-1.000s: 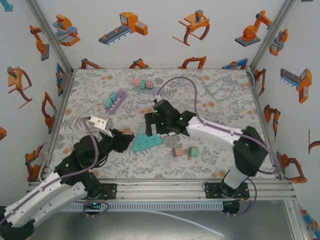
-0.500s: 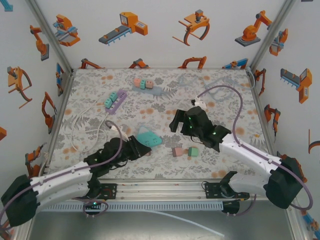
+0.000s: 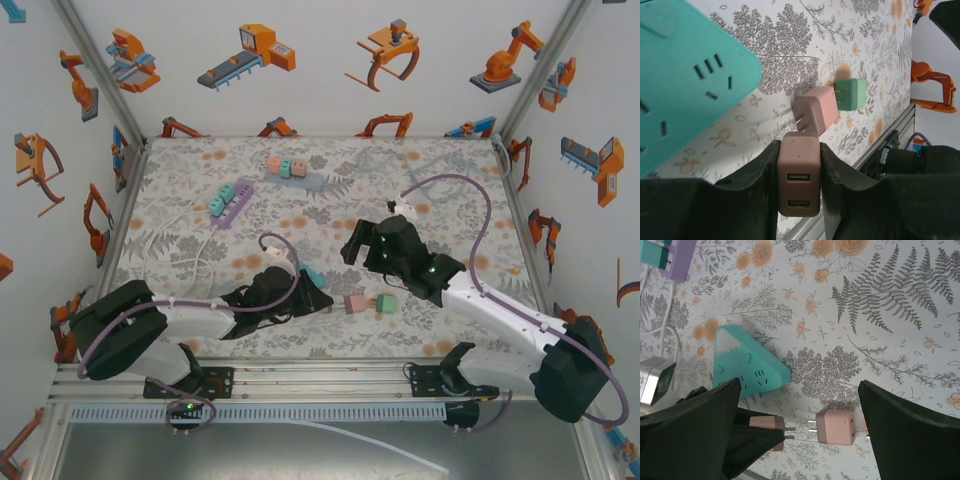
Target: Pull the plug off the socket
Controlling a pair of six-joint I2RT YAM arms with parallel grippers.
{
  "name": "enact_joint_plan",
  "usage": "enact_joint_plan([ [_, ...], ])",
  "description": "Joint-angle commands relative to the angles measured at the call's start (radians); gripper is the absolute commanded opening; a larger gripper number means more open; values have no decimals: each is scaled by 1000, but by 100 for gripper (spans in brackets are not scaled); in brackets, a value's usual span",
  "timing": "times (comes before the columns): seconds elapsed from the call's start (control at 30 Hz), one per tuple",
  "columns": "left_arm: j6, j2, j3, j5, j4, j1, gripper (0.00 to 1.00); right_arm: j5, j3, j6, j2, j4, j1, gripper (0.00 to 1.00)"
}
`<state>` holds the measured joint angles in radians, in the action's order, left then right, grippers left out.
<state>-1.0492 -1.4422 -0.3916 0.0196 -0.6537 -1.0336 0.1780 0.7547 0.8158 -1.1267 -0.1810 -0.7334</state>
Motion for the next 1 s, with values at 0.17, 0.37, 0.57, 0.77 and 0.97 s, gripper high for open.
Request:
enact_joint_plan([
  [0.17, -24, -138, 8, 26, -245, -4, 33, 38, -12, 1, 25, 5, 6, 90],
  [0.37, -41, -166, 12, 28, -270, -5, 60, 47, -15, -2, 36, -1, 6, 90],
  [0.57, -13, -66, 12, 111, -118, -11, 70, 46, -12, -2, 41, -7, 8, 90],
  [0.77, 103, 179, -81, 257, 316, -27, 75, 53, -8, -3, 65, -20, 8, 90],
  [0.97, 154, 390, -244, 429, 750, 18, 76, 66, 24, -35, 82, -34, 7, 90],
])
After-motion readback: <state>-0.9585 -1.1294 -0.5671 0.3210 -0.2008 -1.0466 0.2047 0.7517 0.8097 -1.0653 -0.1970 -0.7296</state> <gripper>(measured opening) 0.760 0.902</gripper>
